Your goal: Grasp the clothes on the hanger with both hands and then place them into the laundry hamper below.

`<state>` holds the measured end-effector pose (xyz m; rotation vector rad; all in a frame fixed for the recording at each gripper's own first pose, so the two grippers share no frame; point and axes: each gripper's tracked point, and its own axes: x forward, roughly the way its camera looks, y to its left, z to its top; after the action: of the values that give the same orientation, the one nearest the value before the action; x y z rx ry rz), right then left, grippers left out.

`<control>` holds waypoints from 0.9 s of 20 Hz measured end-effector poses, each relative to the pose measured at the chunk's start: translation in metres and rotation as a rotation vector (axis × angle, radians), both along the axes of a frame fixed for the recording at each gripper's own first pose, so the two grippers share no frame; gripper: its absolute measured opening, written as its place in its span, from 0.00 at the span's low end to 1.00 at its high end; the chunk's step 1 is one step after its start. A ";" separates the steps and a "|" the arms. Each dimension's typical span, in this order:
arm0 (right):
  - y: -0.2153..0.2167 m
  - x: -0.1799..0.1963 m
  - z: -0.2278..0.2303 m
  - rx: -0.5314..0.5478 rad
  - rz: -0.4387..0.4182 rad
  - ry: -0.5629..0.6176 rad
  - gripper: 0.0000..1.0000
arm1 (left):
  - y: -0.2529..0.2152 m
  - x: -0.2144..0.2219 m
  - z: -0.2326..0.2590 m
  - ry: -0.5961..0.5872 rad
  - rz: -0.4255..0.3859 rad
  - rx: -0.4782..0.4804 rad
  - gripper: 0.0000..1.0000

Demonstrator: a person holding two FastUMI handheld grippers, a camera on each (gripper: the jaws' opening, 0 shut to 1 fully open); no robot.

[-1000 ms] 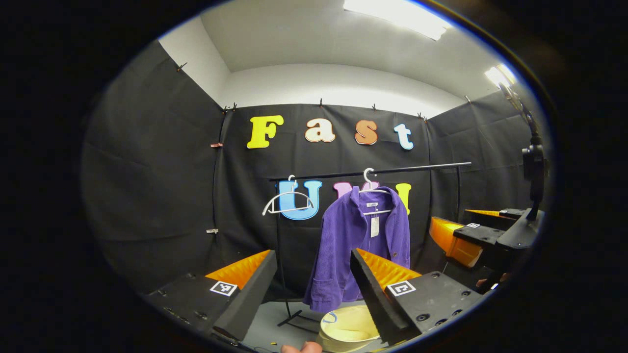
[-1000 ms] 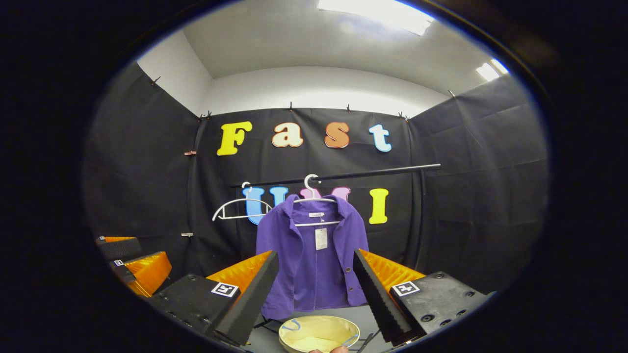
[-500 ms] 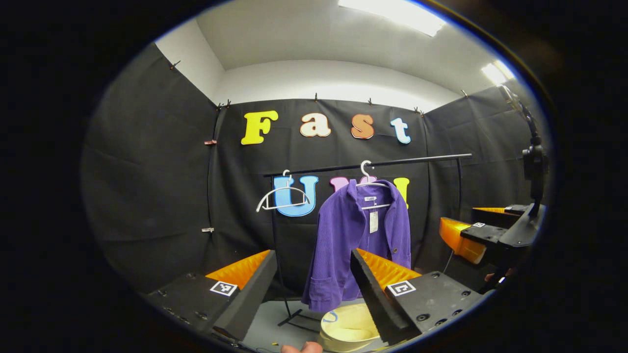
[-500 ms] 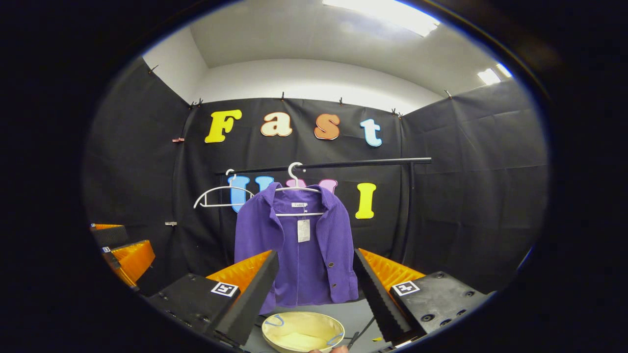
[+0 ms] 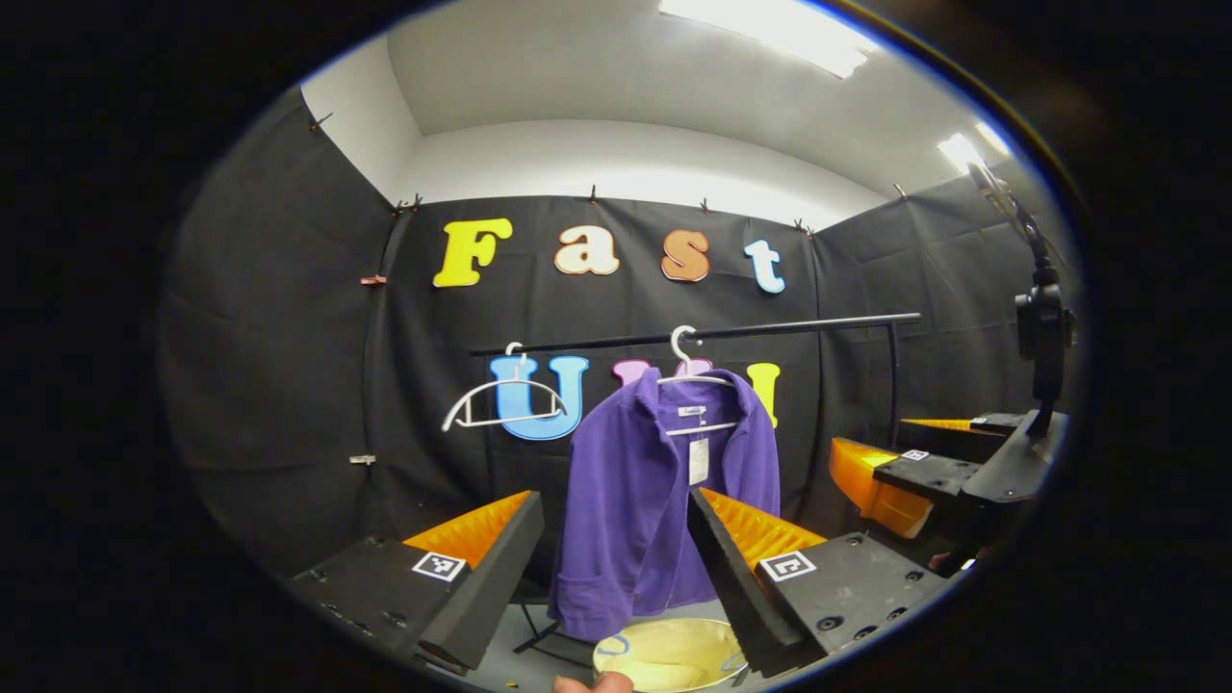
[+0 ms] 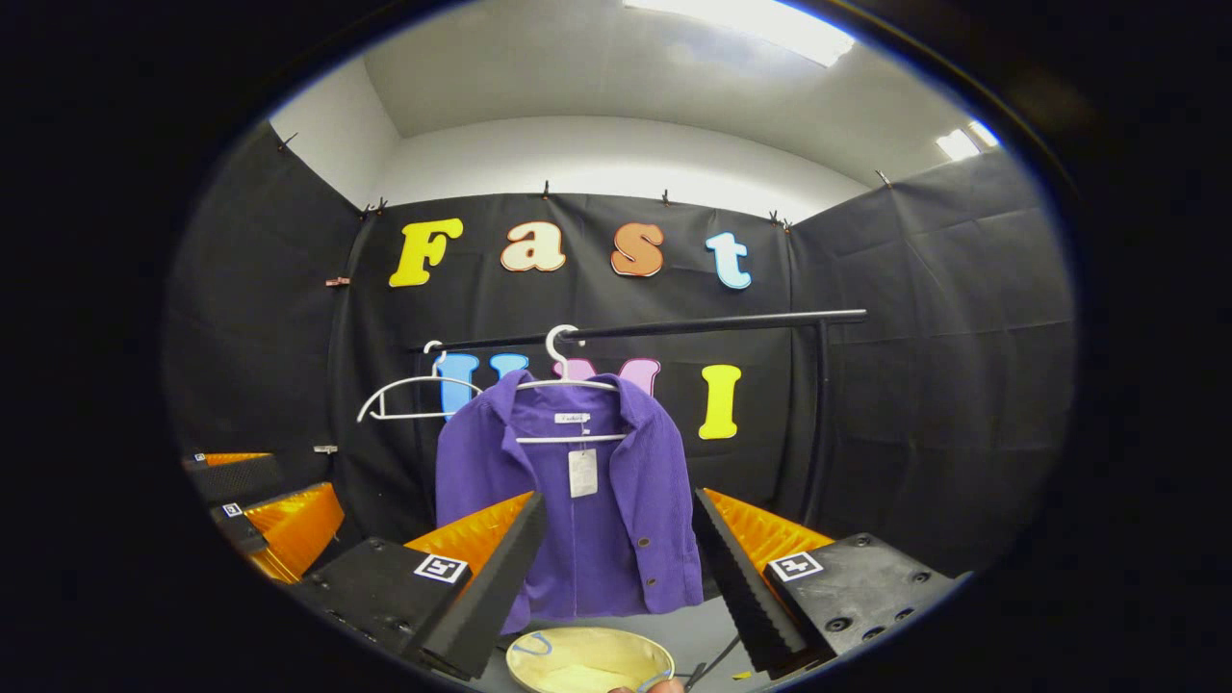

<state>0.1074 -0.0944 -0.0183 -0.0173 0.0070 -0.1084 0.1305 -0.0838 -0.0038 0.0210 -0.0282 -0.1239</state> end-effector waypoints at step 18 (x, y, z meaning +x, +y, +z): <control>-0.054 0.221 -0.077 0.073 0.167 0.042 0.98 | -0.065 0.269 -0.056 0.012 0.144 0.018 0.95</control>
<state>0.3281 -0.1480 -0.0955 0.0524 0.0513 0.0593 0.3990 -0.1484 -0.0595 0.0402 -0.0140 0.0195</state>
